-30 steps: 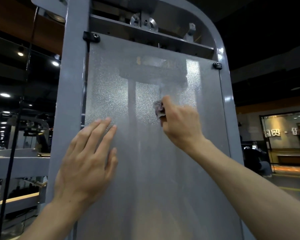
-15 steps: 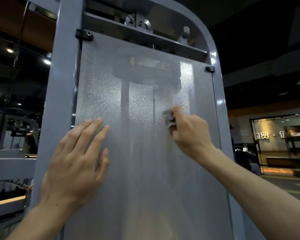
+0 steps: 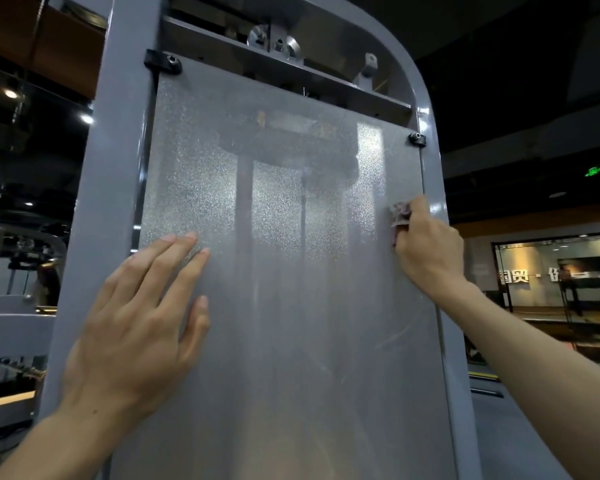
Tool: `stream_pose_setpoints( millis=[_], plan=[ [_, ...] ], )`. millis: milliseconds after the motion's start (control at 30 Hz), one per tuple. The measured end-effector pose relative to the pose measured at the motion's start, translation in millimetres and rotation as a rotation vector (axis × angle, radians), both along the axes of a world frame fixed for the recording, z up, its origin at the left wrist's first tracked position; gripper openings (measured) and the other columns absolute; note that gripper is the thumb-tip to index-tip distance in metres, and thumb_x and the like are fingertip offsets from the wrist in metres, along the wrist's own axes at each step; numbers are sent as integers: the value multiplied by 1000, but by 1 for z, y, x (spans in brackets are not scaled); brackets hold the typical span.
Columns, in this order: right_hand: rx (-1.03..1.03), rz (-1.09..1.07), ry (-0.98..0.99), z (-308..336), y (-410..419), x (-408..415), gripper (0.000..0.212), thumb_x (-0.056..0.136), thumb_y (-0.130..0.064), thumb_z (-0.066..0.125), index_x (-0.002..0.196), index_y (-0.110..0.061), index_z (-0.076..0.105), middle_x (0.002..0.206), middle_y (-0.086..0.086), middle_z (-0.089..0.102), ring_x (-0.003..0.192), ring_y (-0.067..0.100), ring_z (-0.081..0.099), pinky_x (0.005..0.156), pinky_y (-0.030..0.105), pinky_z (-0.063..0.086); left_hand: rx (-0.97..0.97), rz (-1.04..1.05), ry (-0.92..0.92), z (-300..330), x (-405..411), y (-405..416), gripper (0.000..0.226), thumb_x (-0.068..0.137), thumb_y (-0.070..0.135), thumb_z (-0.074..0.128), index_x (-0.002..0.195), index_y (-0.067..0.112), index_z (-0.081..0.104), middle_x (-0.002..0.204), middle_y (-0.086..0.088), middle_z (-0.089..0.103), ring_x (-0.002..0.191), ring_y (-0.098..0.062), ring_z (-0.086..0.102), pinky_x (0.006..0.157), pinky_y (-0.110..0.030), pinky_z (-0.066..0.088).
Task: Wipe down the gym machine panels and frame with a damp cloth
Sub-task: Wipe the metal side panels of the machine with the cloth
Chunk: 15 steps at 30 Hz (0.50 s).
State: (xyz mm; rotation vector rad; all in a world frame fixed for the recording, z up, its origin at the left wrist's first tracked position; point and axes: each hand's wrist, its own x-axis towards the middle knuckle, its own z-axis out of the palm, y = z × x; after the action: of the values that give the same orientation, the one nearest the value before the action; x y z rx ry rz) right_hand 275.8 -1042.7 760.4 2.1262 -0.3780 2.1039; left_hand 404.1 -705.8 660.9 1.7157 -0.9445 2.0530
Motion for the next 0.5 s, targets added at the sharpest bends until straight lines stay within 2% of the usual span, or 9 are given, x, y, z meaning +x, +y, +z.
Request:
stream_pose_setpoints(
  millis=[67, 133, 233, 333, 500],
  plan=[
    [-173, 18, 74, -14, 13, 2, 18, 93, -9, 60, 104, -10, 46, 67, -2, 47, 51, 27, 44, 48, 29, 23, 4, -1, 3, 0, -1, -1, 52, 100, 28, 43, 144, 4, 58, 155, -13, 50, 145, -34, 44, 119, -51, 34],
    [-259, -20, 141, -19, 10, 0, 25, 88, -9, 67, 99, -12, 45, 63, -6, 44, 45, 29, 47, 46, 28, 25, -3, 3, -1, 0, -1, 0, 52, 100, 28, 44, 144, 4, 58, 155, -13, 50, 144, -34, 44, 119, -50, 34],
    [-109, -56, 92, -6, -14, -8, 19, 93, -12, 62, 106, -7, 49, 67, 0, 51, 51, 31, 48, 51, 32, 27, -7, 9, -17, -1, -1, 0, 51, 100, 27, 45, 143, 3, 59, 154, -13, 51, 143, -35, 46, 117, -51, 35],
    [66, -79, 74, 5, -34, -13, 17, 101, -18, 54, 110, -8, 44, 74, 8, 59, 58, 30, 49, 57, 37, 33, -8, 6, -23, -1, -2, 0, 50, 100, 26, 46, 143, 3, 59, 154, -13, 52, 142, -35, 47, 116, -52, 37],
    [39, -25, 124, -21, -37, -17, 18, 100, -17, 57, 110, -10, 43, 72, 4, 58, 56, 26, 54, 55, 39, 45, -14, -6, -32, -1, -1, 0, 50, 100, 26, 46, 143, 3, 59, 153, -13, 52, 142, -35, 47, 116, -52, 37]
  ],
)
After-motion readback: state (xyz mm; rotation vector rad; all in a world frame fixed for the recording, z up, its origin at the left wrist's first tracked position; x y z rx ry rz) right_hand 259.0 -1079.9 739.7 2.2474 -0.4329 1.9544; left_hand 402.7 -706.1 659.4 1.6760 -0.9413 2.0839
